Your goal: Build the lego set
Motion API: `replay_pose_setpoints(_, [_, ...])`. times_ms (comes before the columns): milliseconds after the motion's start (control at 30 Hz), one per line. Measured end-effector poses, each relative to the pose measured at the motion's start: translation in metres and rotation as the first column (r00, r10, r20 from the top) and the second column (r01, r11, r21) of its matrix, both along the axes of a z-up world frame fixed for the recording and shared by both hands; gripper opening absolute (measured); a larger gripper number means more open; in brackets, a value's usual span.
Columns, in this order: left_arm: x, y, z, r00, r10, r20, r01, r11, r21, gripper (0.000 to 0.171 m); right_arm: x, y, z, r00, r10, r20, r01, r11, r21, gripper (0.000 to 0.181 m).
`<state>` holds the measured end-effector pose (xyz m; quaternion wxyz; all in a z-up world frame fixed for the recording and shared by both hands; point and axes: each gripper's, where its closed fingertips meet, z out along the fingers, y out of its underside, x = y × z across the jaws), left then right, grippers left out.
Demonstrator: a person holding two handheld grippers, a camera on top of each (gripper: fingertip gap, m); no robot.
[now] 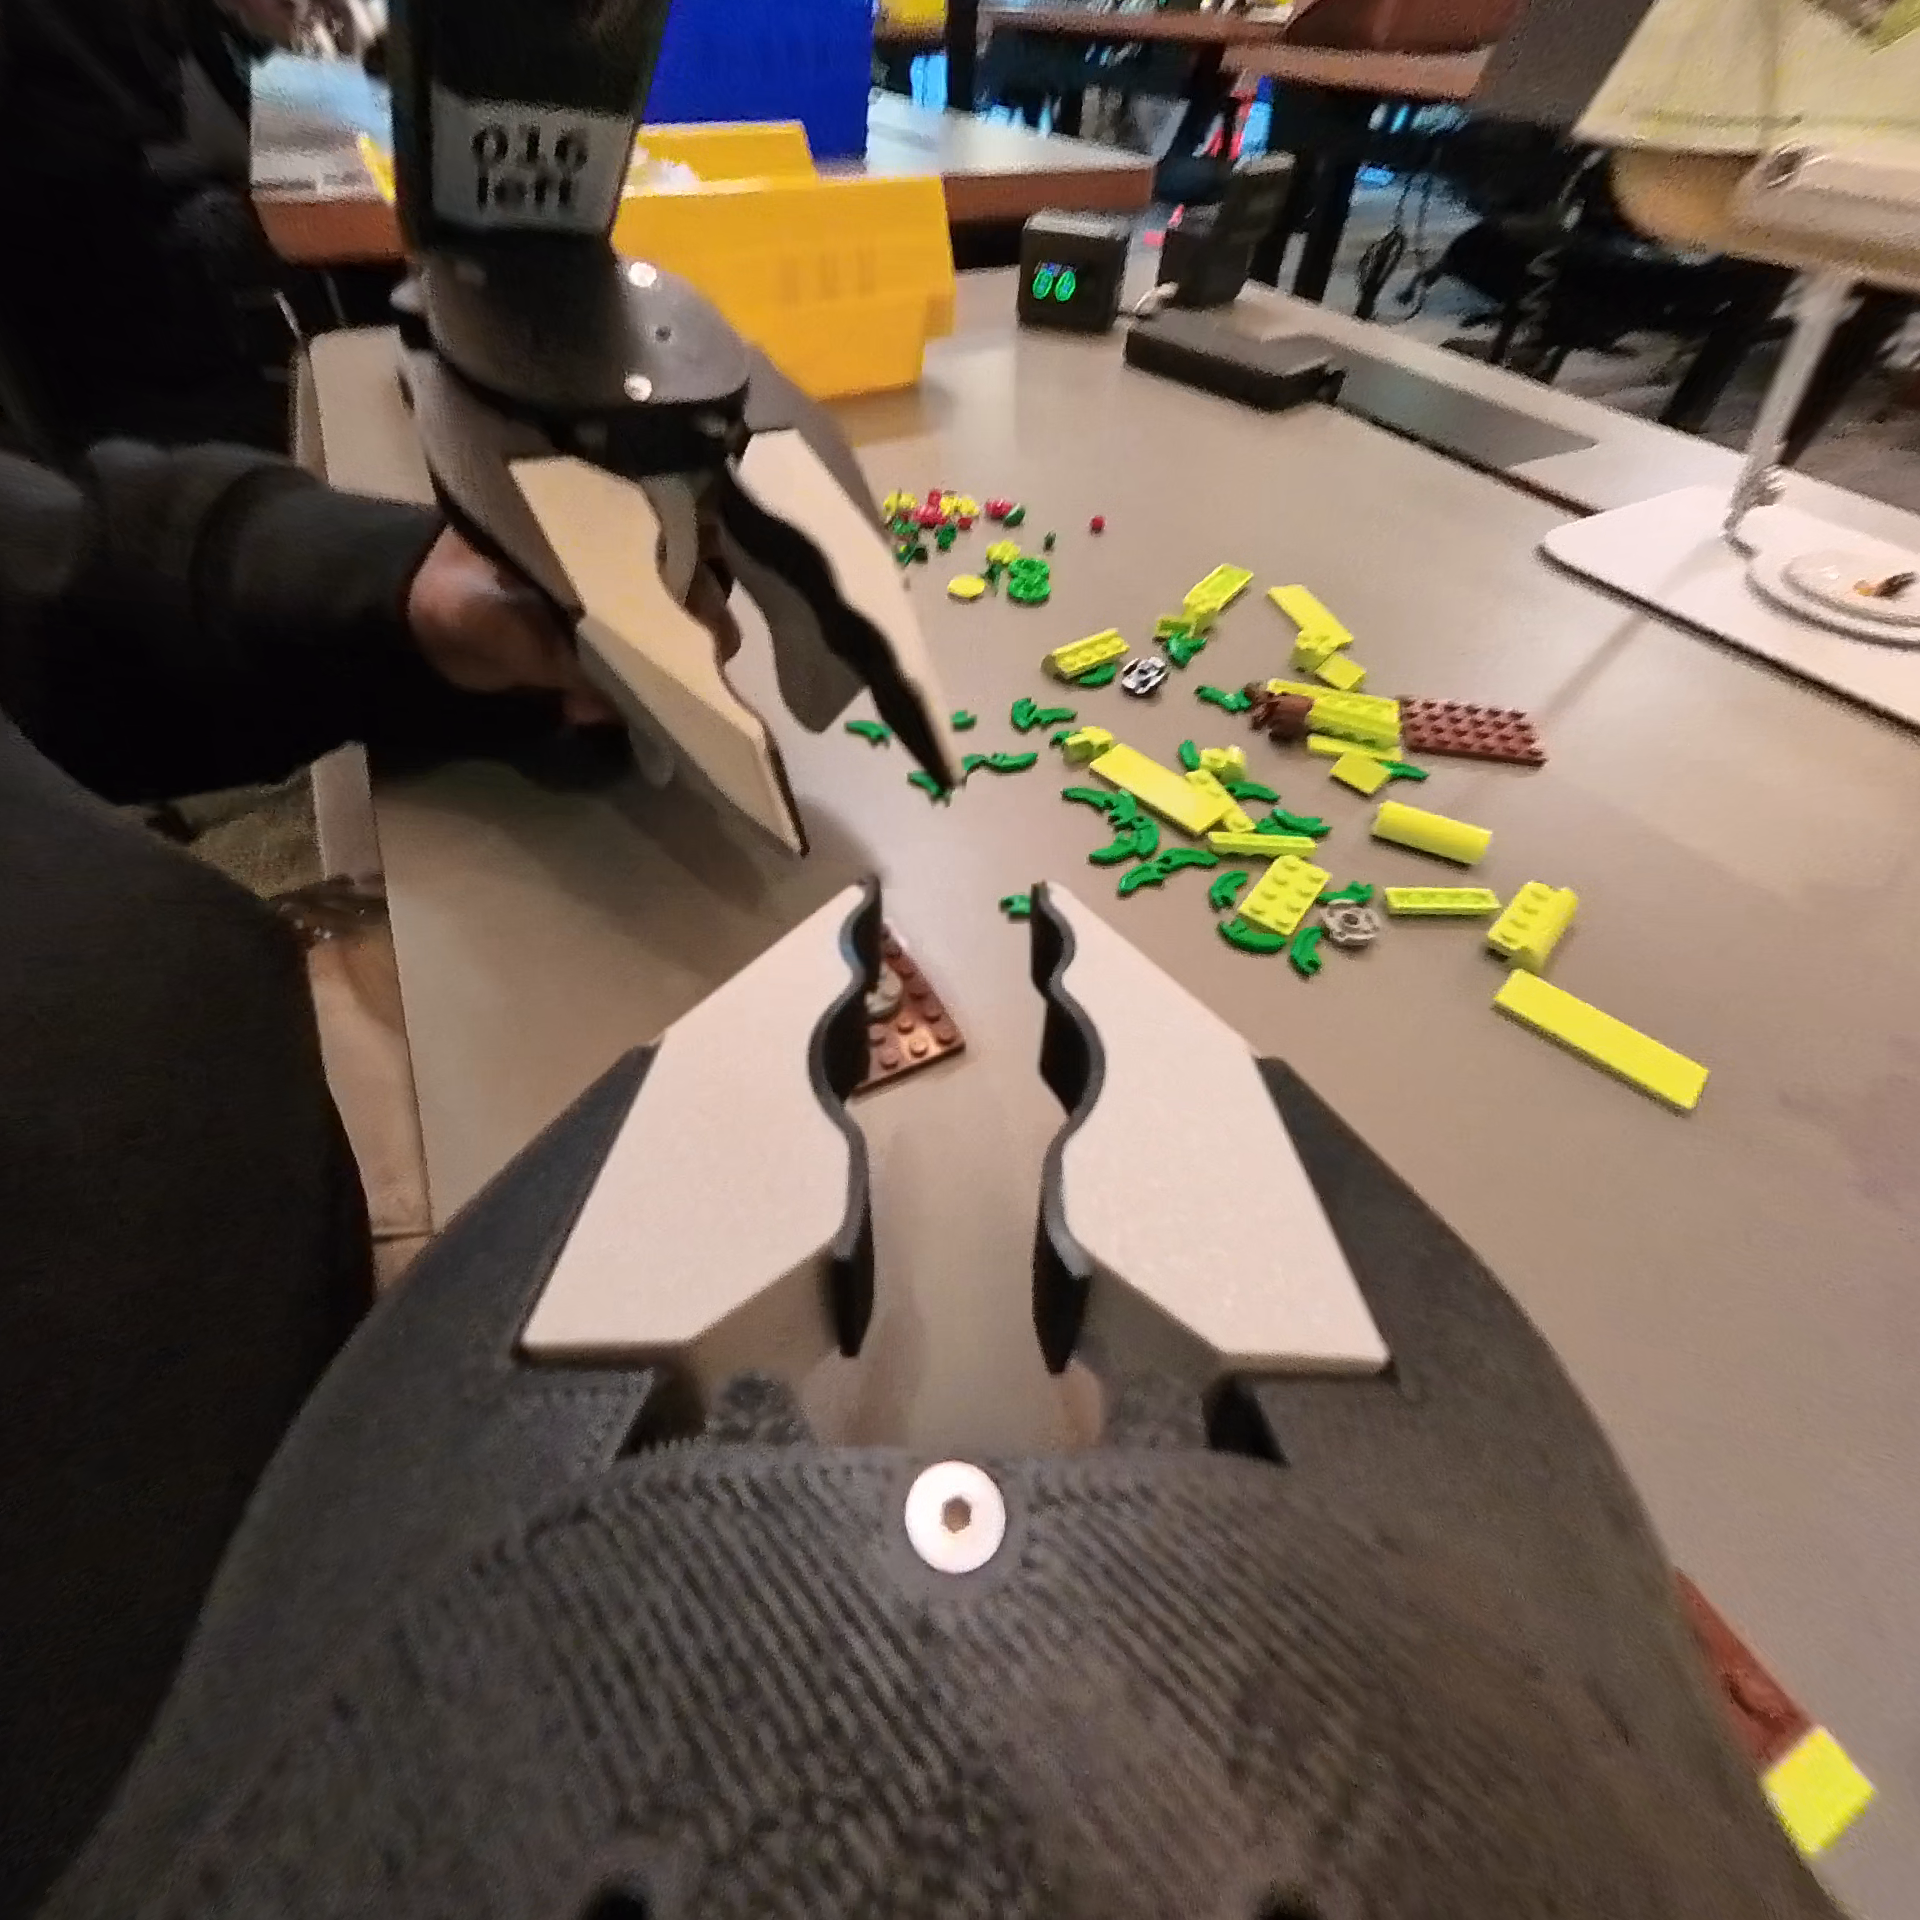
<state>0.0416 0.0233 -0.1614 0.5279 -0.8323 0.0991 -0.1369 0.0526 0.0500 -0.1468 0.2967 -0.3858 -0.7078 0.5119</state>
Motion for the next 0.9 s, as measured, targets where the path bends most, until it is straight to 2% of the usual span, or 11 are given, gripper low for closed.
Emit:
replay_pose_setpoints(133, [0.004, 0.0, -0.003, 0.998, -0.007, -0.058, 0.006, 1.0, -0.007, 0.031, -0.005, 0.008, 0.006, 0.998, -0.049, -0.049, 0.049, 0.999, -0.005, 0.026])
replay_pose_setpoints(333, [0.005, 0.001, -0.008, 0.997, -0.008, -0.082, 0.006, 1.0, -0.031, 0.032, -0.02, 0.004, 0.002, 0.999, -0.029, -0.036, 0.03, 0.999, 0.024, 0.015])
replay_pose_setpoints(500, [0.011, -0.001, -0.01, 0.996, -0.059, -0.061, 0.055, 0.997, -0.054, 0.031, -0.032, 0.005, -0.004, 0.999, -0.039, 0.009, 0.039, 0.999, 0.034, 0.012])
replay_pose_setpoints(667, [0.019, -0.001, -0.021, 0.986, -0.099, -0.135, 0.085, 0.991, -0.107, 0.026, -0.032, 0.002, -0.009, 0.999, -0.037, 0.022, 0.035, 0.997, 0.076, 0.01])
replay_pose_setpoints(900, [0.015, -0.001, -0.014, 0.994, -0.086, -0.067, 0.081, 0.994, -0.075, 0.026, -0.031, 0.0, -0.007, 1.0, -0.031, -0.003, 0.031, 0.996, 0.085, 0.008])
